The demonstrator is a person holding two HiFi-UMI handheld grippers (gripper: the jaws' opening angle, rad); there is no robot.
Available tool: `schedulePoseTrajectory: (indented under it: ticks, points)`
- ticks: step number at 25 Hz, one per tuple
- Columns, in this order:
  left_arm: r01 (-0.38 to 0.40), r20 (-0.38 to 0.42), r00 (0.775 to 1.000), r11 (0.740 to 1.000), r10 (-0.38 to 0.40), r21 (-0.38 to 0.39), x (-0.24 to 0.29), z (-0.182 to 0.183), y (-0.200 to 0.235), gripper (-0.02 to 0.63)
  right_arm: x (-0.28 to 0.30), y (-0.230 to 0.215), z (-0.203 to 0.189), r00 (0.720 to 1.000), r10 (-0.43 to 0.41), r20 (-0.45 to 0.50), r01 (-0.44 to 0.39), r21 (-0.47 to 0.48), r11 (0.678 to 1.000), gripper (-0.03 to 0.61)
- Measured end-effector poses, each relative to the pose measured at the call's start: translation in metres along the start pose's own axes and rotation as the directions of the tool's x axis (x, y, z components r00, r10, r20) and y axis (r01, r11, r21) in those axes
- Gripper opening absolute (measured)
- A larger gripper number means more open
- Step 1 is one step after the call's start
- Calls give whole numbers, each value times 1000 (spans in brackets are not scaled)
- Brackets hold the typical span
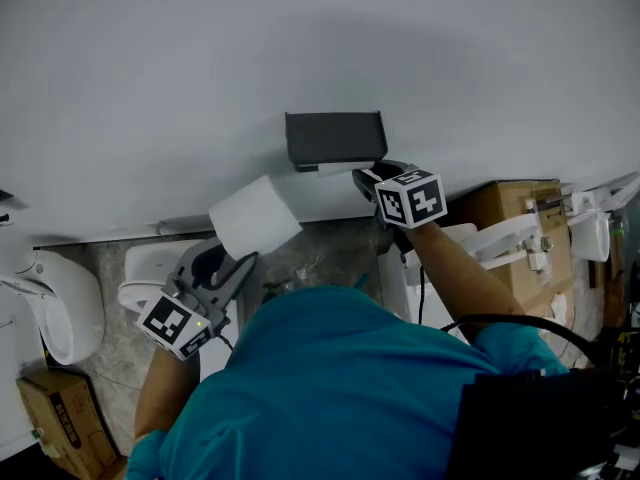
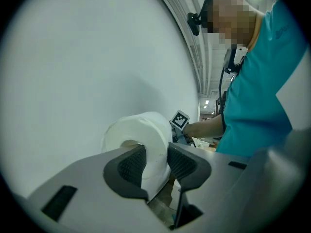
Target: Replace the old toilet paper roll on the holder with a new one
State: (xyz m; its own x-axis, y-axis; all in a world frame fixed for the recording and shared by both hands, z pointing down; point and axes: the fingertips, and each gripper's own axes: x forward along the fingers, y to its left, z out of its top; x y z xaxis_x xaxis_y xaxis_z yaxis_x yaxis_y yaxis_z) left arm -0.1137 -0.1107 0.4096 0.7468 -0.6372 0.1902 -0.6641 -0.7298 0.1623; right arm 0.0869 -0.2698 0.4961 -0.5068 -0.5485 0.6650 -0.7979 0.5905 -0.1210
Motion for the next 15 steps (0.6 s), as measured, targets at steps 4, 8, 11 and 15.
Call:
schedulePoseTrajectory:
  ticks: [4,8,11,15]
  points:
    - [9,3,1000,1000,-9,-2,0,0,-2,138,0,4,-10,998,-58,2,58,47,997,141]
    - [23,-4,1000,1000,-23,1,-1,-1,-5,138,4,20,-17,1000,-23,3,23,69,997,140]
    - [12,3,1000,1000,-12,-3,-3,1,-3,138,7,33,-12,1000,4,5,-4,56,998,138]
    - [22,-1,1000,1000,-22,6,-6,0,-4,138,14,51,-7,999,34,5,-34,26,999,139]
